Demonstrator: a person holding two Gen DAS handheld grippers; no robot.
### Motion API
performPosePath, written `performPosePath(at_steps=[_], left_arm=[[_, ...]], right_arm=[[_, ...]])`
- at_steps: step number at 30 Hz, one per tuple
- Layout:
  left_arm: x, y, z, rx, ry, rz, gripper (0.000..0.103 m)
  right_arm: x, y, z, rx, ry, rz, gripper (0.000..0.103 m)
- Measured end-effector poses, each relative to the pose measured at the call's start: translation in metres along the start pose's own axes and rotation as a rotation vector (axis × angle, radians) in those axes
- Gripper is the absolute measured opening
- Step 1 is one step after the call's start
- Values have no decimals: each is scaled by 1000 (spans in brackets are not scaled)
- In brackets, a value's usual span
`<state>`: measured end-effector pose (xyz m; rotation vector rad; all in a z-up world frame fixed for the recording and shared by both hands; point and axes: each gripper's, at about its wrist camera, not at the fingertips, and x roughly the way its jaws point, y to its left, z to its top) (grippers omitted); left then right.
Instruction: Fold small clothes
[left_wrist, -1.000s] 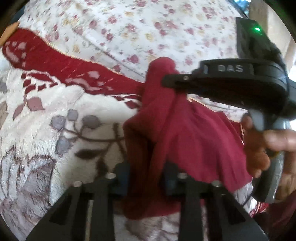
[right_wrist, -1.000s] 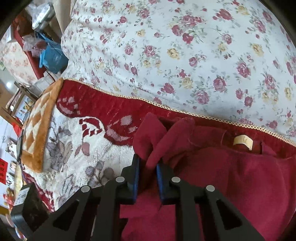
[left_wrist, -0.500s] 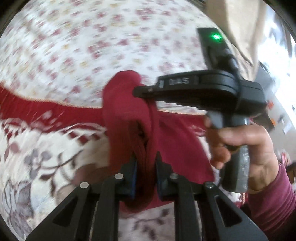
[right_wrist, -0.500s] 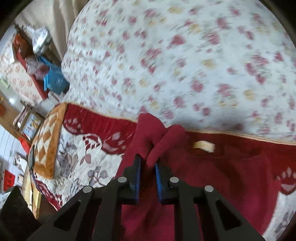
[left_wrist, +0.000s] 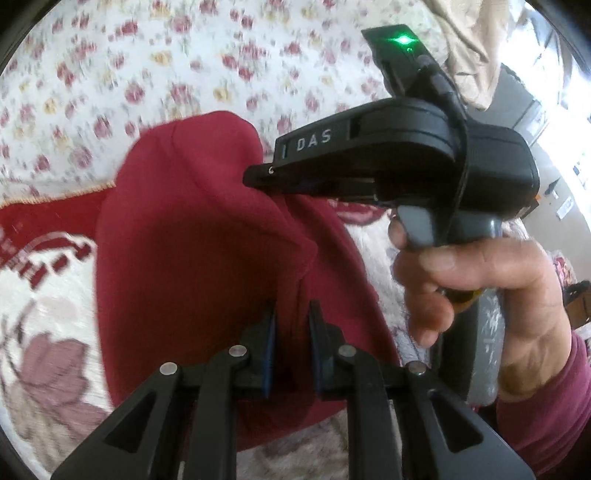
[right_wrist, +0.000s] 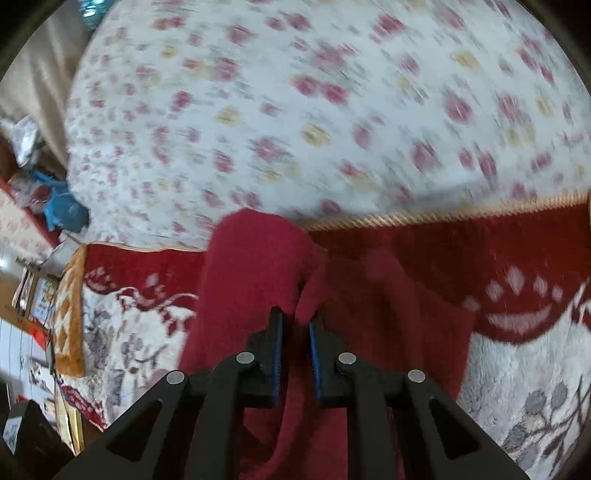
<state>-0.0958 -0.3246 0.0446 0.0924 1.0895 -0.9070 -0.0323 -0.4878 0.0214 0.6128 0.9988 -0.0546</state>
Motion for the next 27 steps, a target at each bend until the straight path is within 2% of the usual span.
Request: performPosePath(at_steps=[1, 4, 6, 8, 10, 12, 16, 17, 18, 20, 21, 24, 27], left_arm=[[6, 1, 0, -9, 7, -6, 15], [15, 4, 2, -37, 14, -22, 15], [14, 3, 5, -39, 10, -37, 15], [12, 4, 3, -33, 3, -41, 15], [12, 7, 1, -39, 0, -49, 15], [11, 10, -1, -49, -3, -58, 15], [8, 12, -1, -29, -13, -54, 15], [8, 12, 0, -20, -13, -50, 15], [6, 10, 0, -11, -13, -47, 15], [1, 4, 3, 4, -14, -36, 15], [1, 1, 5, 10, -17, -36, 15], [-7, -13, 11, 26, -28, -69, 15], [-4, -25, 16, 37, -21, -104, 16]], right_arm=[[4, -6, -1, 25, 5, 5, 14], [5, -23, -5, 119, 2, 54, 26], [-9, -30, -9, 179, -33, 134, 64], [-20, -29, -12, 190, -57, 194, 77], [-25, -20, -17, 142, -53, 209, 81], [-18, -8, -23, 86, -12, 141, 84], [6, -1, -31, 87, 47, 117, 85], [8, -1, -34, 67, 37, 109, 80], [9, 7, -35, 22, 22, 82, 63], [5, 16, -36, -22, 5, 61, 40], [-1, 19, -35, -44, -6, 53, 34], [-24, 22, -30, -126, -42, 24, 30], [-35, 11, -25, -137, -45, -40, 30]])
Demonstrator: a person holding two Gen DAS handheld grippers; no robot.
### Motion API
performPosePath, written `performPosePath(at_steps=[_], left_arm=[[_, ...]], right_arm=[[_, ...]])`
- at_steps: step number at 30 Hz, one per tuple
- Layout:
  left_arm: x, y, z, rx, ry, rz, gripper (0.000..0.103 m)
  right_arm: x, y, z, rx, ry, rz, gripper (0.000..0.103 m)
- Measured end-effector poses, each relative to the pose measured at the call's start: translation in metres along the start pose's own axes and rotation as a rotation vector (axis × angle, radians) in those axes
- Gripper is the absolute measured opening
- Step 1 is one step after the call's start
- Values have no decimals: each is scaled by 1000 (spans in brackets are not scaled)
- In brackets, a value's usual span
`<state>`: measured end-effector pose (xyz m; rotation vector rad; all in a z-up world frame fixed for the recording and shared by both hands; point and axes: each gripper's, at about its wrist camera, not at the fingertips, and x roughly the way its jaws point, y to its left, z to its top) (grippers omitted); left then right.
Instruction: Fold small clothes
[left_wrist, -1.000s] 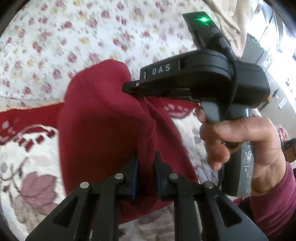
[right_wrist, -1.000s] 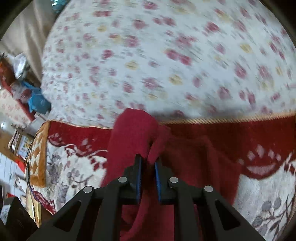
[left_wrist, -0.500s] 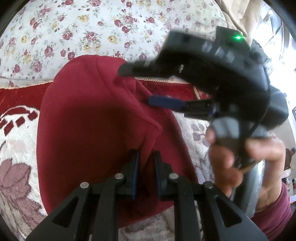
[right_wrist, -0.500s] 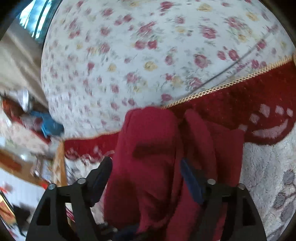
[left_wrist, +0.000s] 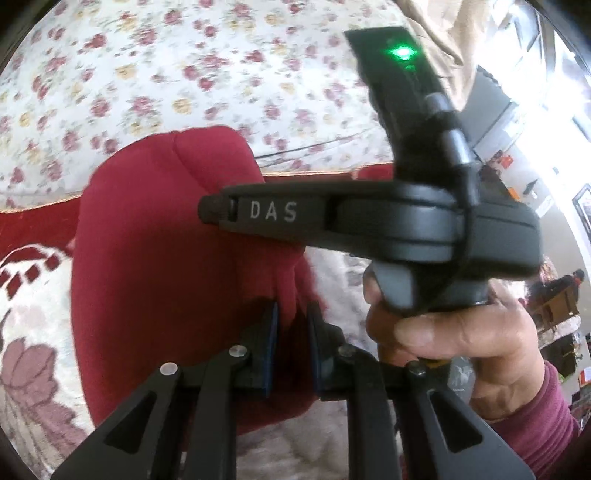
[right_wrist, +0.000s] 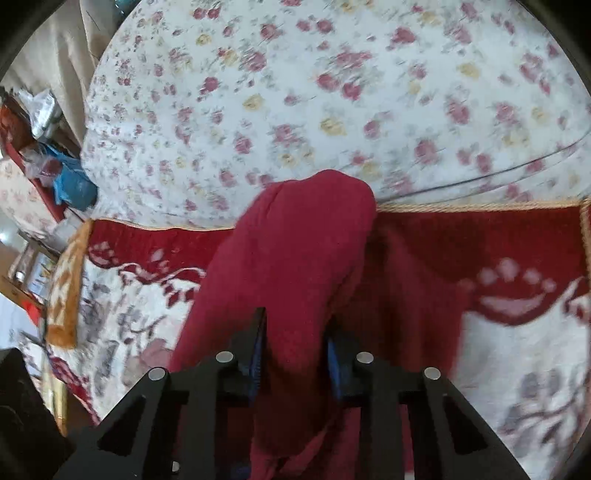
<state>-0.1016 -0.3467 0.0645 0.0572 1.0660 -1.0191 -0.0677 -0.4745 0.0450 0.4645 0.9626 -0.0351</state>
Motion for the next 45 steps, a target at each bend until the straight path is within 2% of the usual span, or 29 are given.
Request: performPosePath(at_steps=[2, 4, 7, 8, 9, 10, 11, 14, 15, 17, 19, 20, 21, 23, 24, 26, 29, 31, 33, 34, 36, 39, 41, 43, 45], left_arm=[[3, -2, 0, -10, 31, -12, 32], [-6, 0, -3, -18, 39, -18, 41], [-35, 7, -8, 1, 2, 18, 55], [-46, 13, -9, -4, -22, 50, 60], [-55, 20, -9, -11, -48, 89, 61], [-61, 26, -9, -13, -67, 121, 62], [-66, 33, -9, -15, -83, 160, 62], [-60, 56, -7, -36, -88, 290, 62], [-52, 62, -10, -48, -74, 308, 62], [-37, 68, -18, -53, -16, 314, 62], [-25, 70, -33, -36, 26, 328, 62], [-20, 71, -42, -13, 38, 341, 64], [-19, 73, -49, 2, 33, 345, 67], [-25, 77, -56, -2, 5, 342, 75], [-29, 82, -57, -18, 4, 328, 75], [-36, 90, -56, -43, 2, 305, 75], [-45, 92, -57, -53, -5, 320, 75], [-47, 91, -57, -60, -5, 324, 75], [-47, 87, -56, -60, -13, 330, 75], [-47, 85, -56, -57, -17, 332, 75], [-47, 81, -55, -47, -22, 337, 75], [-51, 74, -54, -27, -28, 347, 75], [-54, 73, -52, -18, -52, 361, 80], [-54, 74, -47, -27, -80, 380, 80], [-50, 76, -43, -52, -74, 380, 80]], right_arm=[[1, -18, -1, 15, 6, -66, 30], [12, -37, -8, 32, 26, -131, 30], [15, -47, -11, 90, 8, -78, 36], [8, -49, -12, 112, 1, -62, 44], [1, -49, -13, 119, -6, -80, 57], [-7, -45, -13, 115, -19, -115, 63], [-22, -39, -16, 95, -47, -139, 65], [-53, -13, -31, 32, -84, -51, 65], [-57, -6, -37, 8, -81, -37, 64], [-58, 12, -58, -80, -57, -73, 62], [-40, 15, -90, -138, 55, -148, 51], [-35, 12, -99, -145, 74, -162, 49], [-35, 6, -111, -147, 75, -174, 49], [-47, -10, -121, -54, 60, -104, 49], [-58, -15, -123, -11, 36, -73, 49], [-77, -2, -126, -67, -25, -70, 53], [-86, 18, -130, -165, -61, -83, 65], [-81, 18, -124, -145, -62, -95, 68], [-73, 11, -116, -69, -72, -98, 68], [-67, 11, -113, -53, -69, -91, 65], [-47, 12, -108, -70, -15, -98, 14], [-58, 17, -118, -105, -17, -82, 13], [-71, 15, -125, -116, -37, -66, 11], [-68, 0, -136, -71, -15, -58, 11], [-61, -6, -142, -44, 0, -51, 11]])
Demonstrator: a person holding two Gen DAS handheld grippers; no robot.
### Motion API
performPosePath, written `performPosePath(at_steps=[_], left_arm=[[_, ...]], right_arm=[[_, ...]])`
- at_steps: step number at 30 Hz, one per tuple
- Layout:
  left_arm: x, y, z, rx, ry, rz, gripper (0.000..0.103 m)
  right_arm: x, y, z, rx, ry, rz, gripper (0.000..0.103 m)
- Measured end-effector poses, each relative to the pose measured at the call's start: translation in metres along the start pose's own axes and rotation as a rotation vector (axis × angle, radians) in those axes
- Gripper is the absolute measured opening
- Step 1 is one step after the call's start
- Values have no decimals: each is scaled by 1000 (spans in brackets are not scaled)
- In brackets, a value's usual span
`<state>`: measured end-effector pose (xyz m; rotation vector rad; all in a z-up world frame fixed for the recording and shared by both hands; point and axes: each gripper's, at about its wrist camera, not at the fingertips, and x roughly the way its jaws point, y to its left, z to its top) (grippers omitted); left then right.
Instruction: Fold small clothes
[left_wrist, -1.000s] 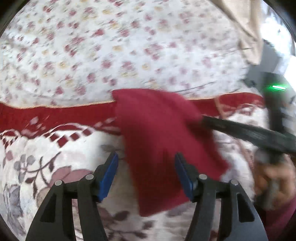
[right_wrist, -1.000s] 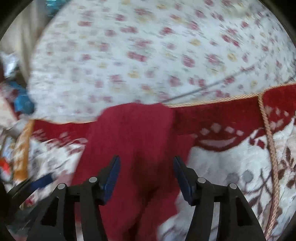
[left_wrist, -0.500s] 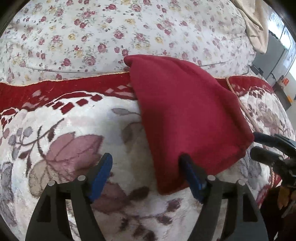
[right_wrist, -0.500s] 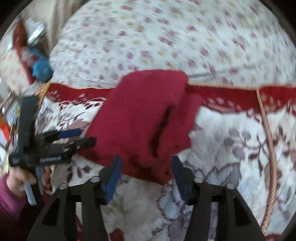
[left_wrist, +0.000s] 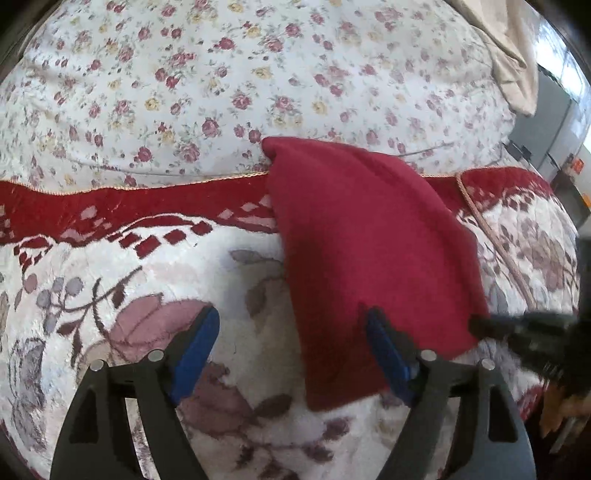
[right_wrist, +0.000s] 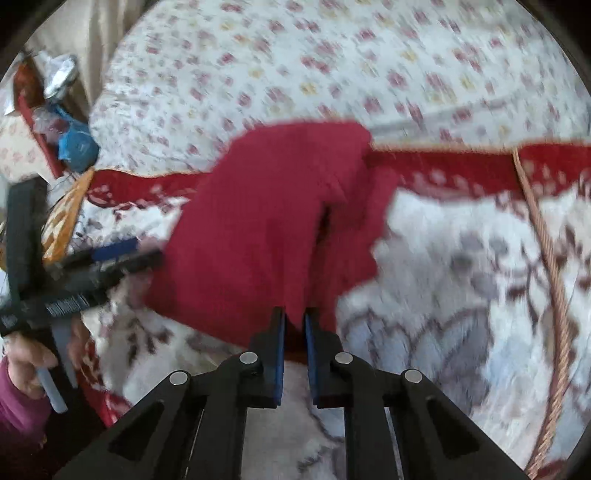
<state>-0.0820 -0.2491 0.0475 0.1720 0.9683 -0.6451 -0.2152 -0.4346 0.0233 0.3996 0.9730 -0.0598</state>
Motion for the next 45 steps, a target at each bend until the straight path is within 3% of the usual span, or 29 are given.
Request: performPosePath(at_steps=[4, 5, 6, 8, 15, 20, 23, 31, 36, 37, 41, 44, 45], left_arm=[[3, -3, 2, 2, 3, 12, 80], [3, -5, 2, 13, 2, 20, 80], [3, -7, 2, 22, 0, 27, 80], [5, -8, 4, 24, -1, 33, 80], [17, -14, 11, 27, 2, 48, 81], [27, -15, 13, 30, 12, 49, 86], [32, -17, 11, 36, 21, 50, 88], [29, -22, 10, 44, 18, 54, 89], [26, -21, 14, 36, 24, 29, 89], [25, -19, 16, 27, 20, 16, 89], [29, -8, 26, -58, 20, -40, 90], [37, -6, 29, -72, 41, -51, 90], [40, -5, 28, -76, 49, -61, 90]], right_arm=[[-21, 9, 9, -11, -42, 10, 13], [-28, 11, 12, -7, -59, 3, 21], [-36, 13, 14, -1, -77, 1, 37], [-47, 17, 20, 0, -126, -1, 49], [-10, 24, 62, 6, -151, -69, 49], [19, -2, 68, 86, -139, -169, 48], [41, -24, 54, 155, -79, -112, 48], [11, -16, 55, 163, -100, -91, 48], [2, -25, 67, 235, -158, -69, 77], [4, -29, 70, 258, -162, -62, 77], [22, -28, 86, 231, -126, -68, 75], [40, -24, 88, 177, -67, -56, 24], [38, -22, 86, 165, -76, -69, 23]])
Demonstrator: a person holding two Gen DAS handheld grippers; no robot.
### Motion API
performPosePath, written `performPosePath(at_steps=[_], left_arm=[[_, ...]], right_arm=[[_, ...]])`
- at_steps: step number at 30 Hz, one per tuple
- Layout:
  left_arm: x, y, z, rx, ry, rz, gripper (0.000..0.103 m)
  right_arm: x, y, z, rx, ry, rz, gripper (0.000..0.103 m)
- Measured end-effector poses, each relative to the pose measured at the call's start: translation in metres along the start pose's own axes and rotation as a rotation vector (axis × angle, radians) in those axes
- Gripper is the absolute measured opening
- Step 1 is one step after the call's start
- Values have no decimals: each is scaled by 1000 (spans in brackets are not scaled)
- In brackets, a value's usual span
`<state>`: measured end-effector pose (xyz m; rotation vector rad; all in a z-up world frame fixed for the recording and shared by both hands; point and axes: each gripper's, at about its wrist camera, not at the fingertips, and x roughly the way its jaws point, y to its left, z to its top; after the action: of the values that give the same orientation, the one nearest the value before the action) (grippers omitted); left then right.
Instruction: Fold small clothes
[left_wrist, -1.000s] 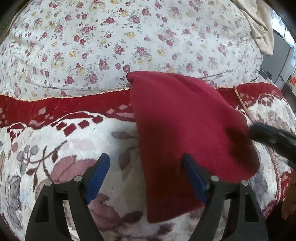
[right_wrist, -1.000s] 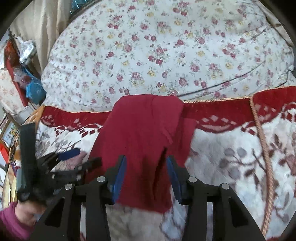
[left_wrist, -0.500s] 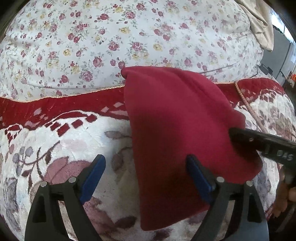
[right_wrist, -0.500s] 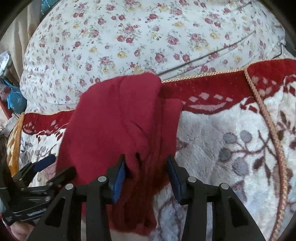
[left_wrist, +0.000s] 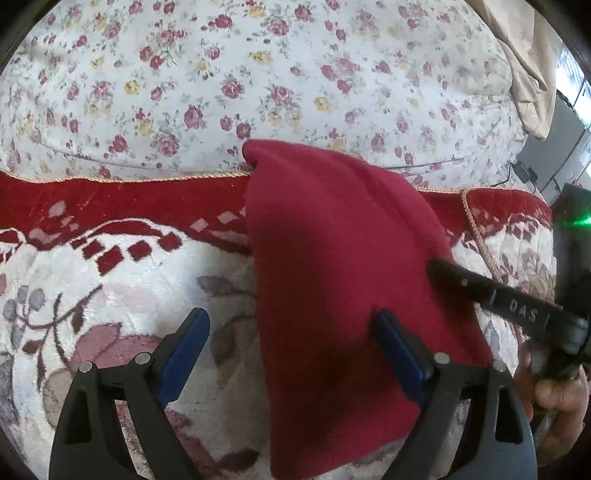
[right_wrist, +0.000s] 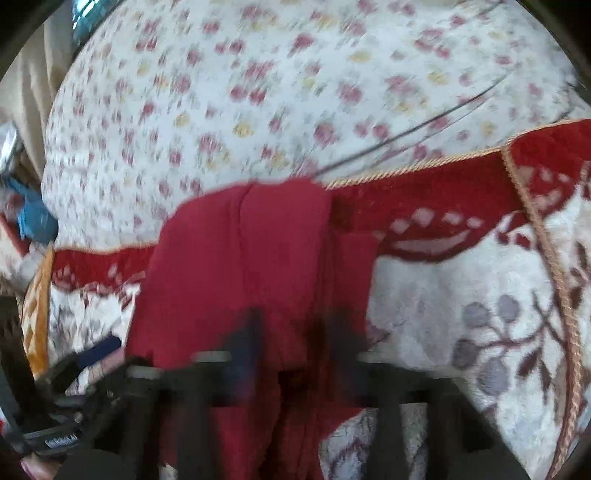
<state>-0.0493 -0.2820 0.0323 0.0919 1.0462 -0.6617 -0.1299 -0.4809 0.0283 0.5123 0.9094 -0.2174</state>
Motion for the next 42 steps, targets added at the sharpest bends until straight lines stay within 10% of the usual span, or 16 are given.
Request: performPosePath(at_steps=[14, 16, 18, 19, 25, 32, 42], left_arm=[[32, 12, 7, -54, 30, -115, 102], [37, 11, 8, -54, 39, -126, 103], [42, 13, 10, -65, 59, -153, 103], [44, 14, 11, -71, 70, -165, 103], [51, 14, 15, -55, 108, -194, 103], [34, -5, 14, 41, 72, -177, 66], [-56, 5, -13, 80, 54, -186, 57]], right_arm=[[-18, -3, -20, -57, -7, 31, 20], [-21, -17, -17, 25, -43, 78, 36], [-20, -28, -14, 91, -74, 92, 93], [-19, -34, -13, 112, -96, 113, 95], [33, -37, -8, 110, 29, 223, 94], [22, -13, 1, 28, 13, 217, 46], [-30, 16, -29, 76, 39, 372, 44]])
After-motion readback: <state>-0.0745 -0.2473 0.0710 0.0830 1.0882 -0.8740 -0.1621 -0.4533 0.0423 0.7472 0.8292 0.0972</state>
